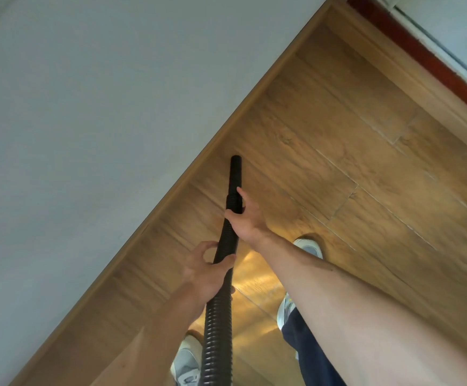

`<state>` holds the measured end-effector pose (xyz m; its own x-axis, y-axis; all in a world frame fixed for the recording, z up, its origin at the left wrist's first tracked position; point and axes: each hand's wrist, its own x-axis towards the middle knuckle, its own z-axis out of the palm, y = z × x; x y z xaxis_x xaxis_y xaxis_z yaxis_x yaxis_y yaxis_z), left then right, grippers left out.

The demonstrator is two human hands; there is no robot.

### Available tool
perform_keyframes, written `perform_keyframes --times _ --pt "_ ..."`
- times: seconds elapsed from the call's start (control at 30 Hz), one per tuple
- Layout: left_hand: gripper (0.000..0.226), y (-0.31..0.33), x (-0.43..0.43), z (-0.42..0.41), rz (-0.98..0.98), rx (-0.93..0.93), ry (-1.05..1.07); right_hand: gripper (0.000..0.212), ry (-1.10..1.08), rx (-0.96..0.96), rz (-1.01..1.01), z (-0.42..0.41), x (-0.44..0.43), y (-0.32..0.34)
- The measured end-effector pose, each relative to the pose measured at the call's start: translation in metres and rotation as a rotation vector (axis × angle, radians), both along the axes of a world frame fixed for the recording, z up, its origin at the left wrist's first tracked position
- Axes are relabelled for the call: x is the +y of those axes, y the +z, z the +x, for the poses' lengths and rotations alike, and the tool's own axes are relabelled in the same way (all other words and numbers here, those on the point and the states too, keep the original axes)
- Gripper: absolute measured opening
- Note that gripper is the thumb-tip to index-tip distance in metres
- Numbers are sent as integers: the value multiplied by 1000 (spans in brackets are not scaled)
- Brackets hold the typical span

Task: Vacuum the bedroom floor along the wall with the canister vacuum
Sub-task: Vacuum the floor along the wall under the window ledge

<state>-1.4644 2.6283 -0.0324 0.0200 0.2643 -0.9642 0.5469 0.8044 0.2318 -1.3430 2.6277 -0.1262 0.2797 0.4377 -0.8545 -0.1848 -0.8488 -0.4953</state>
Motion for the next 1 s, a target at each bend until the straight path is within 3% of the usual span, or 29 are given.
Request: perform_keyframes --times 0.3,0.57,0.8,1.0 --pt "57 0 -20 6 -44 -33 -87 69 -157 -76 -78 4 -40 3" --pt "44 9 0 -67 -50 -42 -85 71 -194 -1 26 -75 -23 -2" --pt "38 3 6 -150 60 69 -81 72 -113 -1 67 -168 -8 -12" --pt "35 11 -16 -172 35 31 -37 70 -132 23 79 -183 -34 -12"
